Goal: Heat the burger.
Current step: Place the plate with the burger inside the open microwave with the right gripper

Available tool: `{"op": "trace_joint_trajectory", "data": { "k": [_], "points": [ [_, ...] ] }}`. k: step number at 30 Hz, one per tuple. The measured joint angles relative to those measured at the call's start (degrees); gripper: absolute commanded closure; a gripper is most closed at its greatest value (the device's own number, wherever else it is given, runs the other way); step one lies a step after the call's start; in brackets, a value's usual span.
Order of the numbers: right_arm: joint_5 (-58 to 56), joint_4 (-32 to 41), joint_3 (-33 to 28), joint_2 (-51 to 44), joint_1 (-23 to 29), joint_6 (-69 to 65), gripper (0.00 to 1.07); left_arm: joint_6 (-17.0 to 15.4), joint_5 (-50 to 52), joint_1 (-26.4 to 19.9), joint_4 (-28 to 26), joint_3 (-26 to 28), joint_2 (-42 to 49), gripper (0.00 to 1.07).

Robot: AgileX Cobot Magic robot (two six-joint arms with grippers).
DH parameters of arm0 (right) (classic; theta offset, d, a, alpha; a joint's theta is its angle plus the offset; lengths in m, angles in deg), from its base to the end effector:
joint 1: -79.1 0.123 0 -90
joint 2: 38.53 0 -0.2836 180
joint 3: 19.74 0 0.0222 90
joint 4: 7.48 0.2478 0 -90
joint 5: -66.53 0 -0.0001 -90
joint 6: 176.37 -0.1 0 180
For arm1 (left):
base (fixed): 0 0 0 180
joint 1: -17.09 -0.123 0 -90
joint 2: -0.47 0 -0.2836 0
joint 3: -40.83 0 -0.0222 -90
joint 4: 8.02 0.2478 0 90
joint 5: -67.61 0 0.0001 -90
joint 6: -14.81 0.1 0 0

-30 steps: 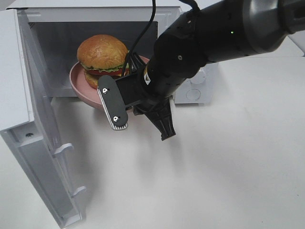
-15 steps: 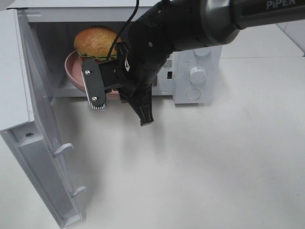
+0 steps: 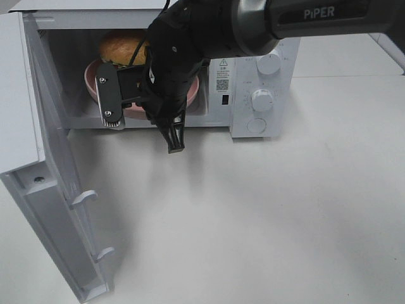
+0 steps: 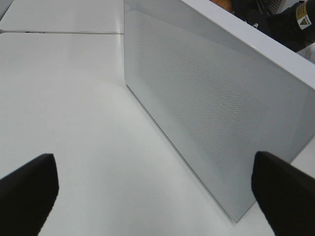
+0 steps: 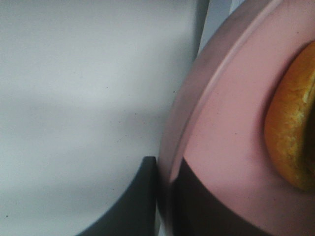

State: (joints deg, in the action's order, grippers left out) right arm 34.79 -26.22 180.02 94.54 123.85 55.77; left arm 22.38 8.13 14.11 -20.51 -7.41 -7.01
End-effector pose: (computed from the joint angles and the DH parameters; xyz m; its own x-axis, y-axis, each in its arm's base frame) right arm 0.3587 0.3318 0.1731 0.3662 -0.9258 -0.0932 -0.7623 -0.2410 -0.6007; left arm 0.0013 -0.0186 0.2769 -0.4132 -0.0017 -0.9106 0.1264 0.9902 -0.0593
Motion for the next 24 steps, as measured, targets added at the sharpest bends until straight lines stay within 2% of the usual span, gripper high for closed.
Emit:
{"op": "trace_joint_trajectory", "data": {
  "k": [24],
  "points": [
    [-1.03, -4.24, 9.74, 7.33, 0.00, -2.75, 1.05, 0.00, 0.00, 0.00, 0.00, 0.00, 0.00, 0.07]
  ]
}}
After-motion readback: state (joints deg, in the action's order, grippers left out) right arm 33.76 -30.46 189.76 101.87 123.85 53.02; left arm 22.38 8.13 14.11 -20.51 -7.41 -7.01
